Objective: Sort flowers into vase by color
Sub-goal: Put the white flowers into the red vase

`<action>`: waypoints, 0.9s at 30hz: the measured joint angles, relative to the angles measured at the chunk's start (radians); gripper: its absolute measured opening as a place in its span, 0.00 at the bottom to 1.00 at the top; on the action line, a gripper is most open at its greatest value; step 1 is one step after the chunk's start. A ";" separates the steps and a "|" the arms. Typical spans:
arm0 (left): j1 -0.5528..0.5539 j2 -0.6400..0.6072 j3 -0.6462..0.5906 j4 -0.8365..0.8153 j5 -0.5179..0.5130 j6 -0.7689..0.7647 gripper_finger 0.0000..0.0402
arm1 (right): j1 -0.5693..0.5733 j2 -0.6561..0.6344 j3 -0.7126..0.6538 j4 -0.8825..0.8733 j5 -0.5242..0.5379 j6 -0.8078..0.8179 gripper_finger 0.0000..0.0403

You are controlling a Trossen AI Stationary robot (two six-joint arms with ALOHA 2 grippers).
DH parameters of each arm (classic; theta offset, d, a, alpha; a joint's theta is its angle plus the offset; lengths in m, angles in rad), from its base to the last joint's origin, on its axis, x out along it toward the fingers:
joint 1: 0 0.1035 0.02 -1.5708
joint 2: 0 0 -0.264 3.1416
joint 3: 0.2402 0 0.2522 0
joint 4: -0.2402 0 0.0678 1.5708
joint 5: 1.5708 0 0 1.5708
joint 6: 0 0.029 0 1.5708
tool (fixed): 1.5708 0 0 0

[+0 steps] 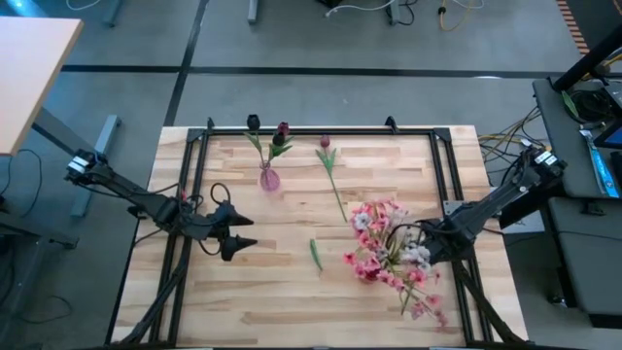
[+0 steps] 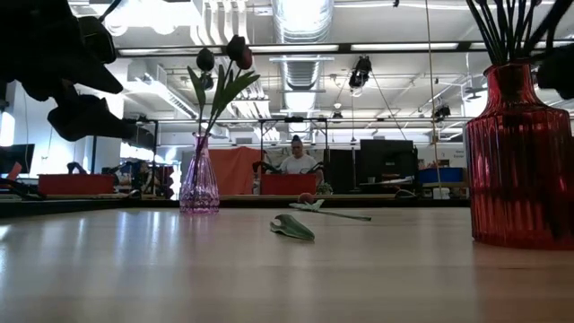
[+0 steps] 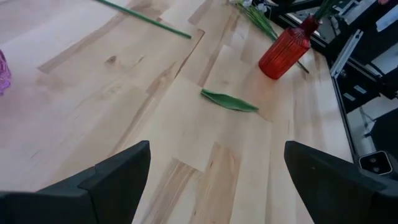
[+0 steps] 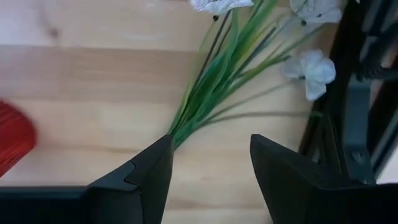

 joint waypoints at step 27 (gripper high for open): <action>0.000 0.000 0.000 -0.001 0.000 0.000 0.88 | 0.000 0.000 -0.225 0.292 0.011 0.056 0.23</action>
